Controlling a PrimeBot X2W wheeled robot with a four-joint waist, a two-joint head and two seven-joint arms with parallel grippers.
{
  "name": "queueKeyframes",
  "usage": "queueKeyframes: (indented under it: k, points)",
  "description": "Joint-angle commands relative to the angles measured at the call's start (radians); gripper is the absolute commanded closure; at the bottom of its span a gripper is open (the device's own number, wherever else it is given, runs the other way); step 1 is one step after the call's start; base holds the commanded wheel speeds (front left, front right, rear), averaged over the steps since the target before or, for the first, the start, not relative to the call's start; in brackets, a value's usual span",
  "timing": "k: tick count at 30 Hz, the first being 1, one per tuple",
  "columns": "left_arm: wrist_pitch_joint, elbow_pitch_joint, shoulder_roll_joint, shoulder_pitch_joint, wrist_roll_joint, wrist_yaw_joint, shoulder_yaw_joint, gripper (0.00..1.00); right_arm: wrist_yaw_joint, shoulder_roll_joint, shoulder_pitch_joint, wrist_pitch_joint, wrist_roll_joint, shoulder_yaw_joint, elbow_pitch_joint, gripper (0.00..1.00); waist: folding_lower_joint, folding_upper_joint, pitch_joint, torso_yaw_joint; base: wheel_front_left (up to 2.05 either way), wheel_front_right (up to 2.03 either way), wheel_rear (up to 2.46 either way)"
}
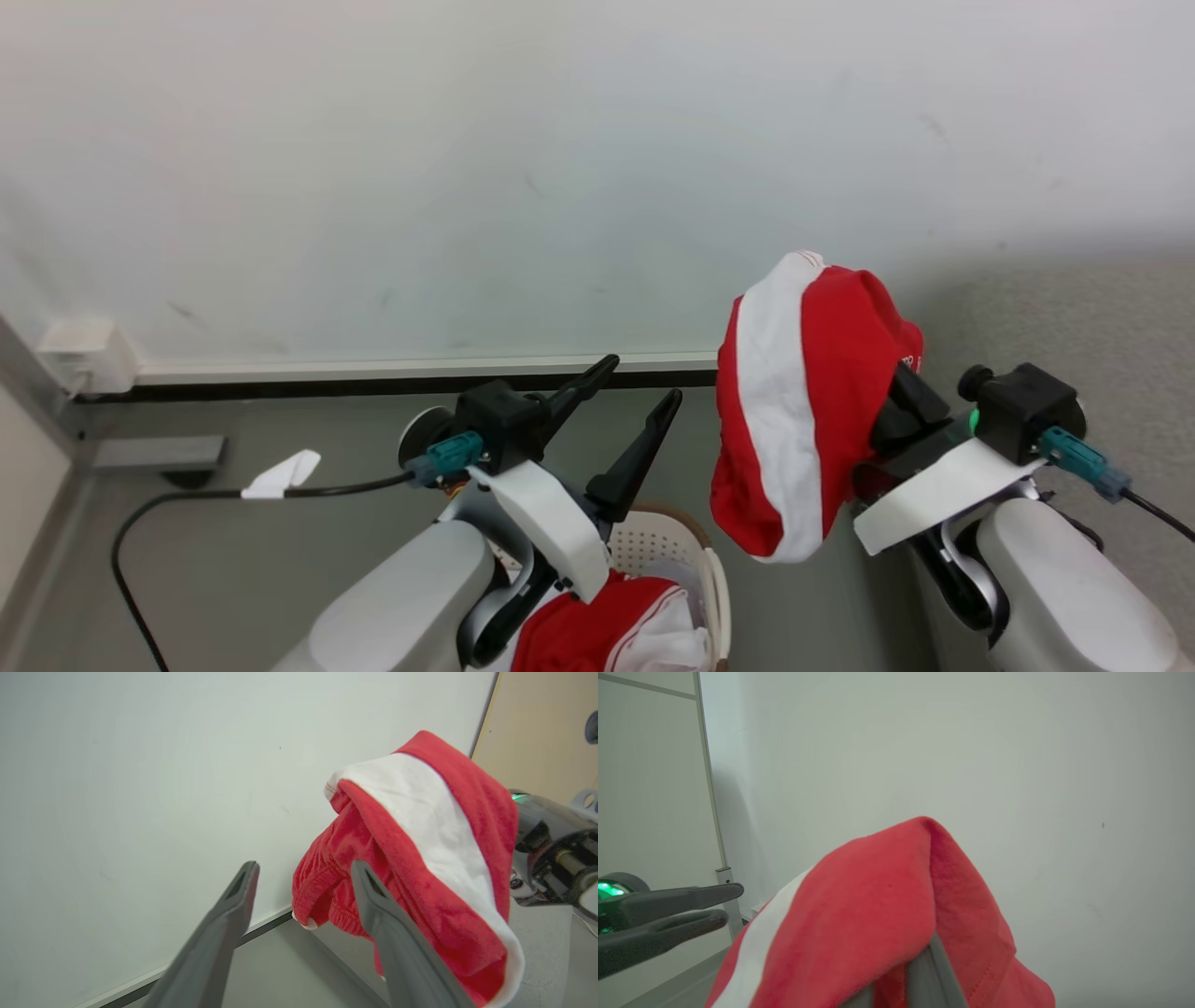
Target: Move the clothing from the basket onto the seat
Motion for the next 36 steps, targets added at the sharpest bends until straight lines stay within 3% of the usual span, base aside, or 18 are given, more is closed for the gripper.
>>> queueKeyframes:
  k: [1, 14, 28, 36]
  points:
    - [-0.008, -0.013, 0.009, 0.021, 0.010, 0.004, 0.003, 0.00, -0.002, -0.018, 0.024, 0.001, -0.012, -0.016, -0.023, 1.00, 0.0000, 0.0000, 0.002, -0.041, 0.00, 0.00, 0.00]
    - [-0.024, -0.087, 0.034, 0.089, 0.058, 0.053, 0.046, 0.00, -0.002, -0.071, 0.129, 0.001, -0.066, -0.116, -0.167, 1.00, 0.0000, 0.0000, 0.024, -0.223, 0.00, 0.00, 0.00]
    - [-0.025, -0.151, 0.038, 0.145, 0.155, 0.028, 0.094, 0.00, -0.002, -0.052, 0.264, 0.001, -0.102, -0.266, -0.295, 1.00, 0.0000, 0.0000, 0.073, -0.403, 0.00, 0.00, 0.00]
    - [-0.025, -0.139, 0.023, 0.148, 0.183, 0.005, 0.107, 0.00, -0.002, -0.041, 0.293, 0.001, -0.112, -0.300, -0.331, 1.00, 0.0000, 0.0000, 0.095, -0.455, 0.00, 0.00, 0.00]
